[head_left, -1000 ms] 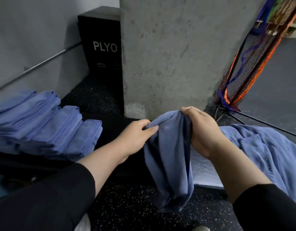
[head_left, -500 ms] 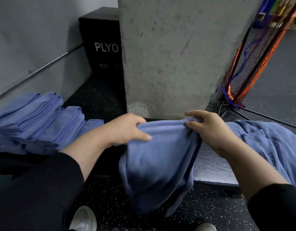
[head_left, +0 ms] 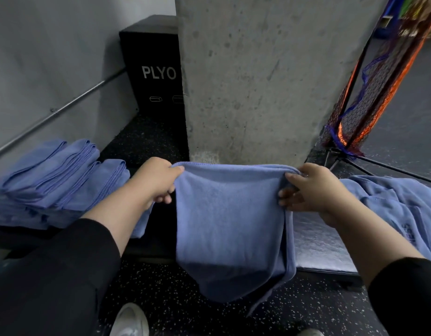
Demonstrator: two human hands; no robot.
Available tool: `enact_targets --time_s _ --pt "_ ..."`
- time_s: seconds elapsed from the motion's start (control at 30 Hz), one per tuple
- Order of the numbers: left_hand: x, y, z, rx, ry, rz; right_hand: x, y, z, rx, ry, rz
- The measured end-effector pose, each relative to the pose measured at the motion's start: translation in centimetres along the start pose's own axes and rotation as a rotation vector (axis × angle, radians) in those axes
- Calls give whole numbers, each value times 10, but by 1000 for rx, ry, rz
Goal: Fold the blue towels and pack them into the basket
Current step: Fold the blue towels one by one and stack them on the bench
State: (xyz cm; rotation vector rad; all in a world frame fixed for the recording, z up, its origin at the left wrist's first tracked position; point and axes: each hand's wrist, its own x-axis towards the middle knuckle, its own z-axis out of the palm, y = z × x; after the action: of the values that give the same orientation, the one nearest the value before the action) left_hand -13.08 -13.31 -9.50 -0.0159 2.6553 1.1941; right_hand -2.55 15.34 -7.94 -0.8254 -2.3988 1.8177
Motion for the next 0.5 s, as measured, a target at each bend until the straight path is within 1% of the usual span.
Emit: enact_targets --time_s 0.03,0.07,0.1,0.17,0.2,0.23,0.27,0.3,0.33,0.4,0.43,0.47,0.5 --pt "-1 5 2 -176 -38 -68 5 0 3 40 14 -7" --pt "1 9 4 -306 -59 -101 13 0 5 63 45 -38" --pt "7 12 8 -405 -50 -106 23 1 8 79 90 -90" --pt "21 20 17 -549 12 -28 43 2 16 27 173 -239" --pt "27 24 20 -600 10 20 53 2 20 -28 164 -302" --pt "31 27 24 -640 -24 55 59 2 24 -104 118 -338" --pt "31 29 29 -625 -78 80 63 5 28 -198 45 -355" --pt "29 29 32 -542 -137 95 67 11 31 -307 -34 -353" --pt "26 28 36 -392 -182 121 68 17 33 -433 -107 -335" --pt "27 15 41 109 -188 159 70 33 32 -653 -195 -266" --pt "28 6 43 368 -194 165 72 42 30 -690 -204 -224" --pt "28 -1 45 550 -227 152 74 48 27 -680 -195 -188" --pt "29 -7 47 648 -271 125 74 51 25 -685 -171 -175"
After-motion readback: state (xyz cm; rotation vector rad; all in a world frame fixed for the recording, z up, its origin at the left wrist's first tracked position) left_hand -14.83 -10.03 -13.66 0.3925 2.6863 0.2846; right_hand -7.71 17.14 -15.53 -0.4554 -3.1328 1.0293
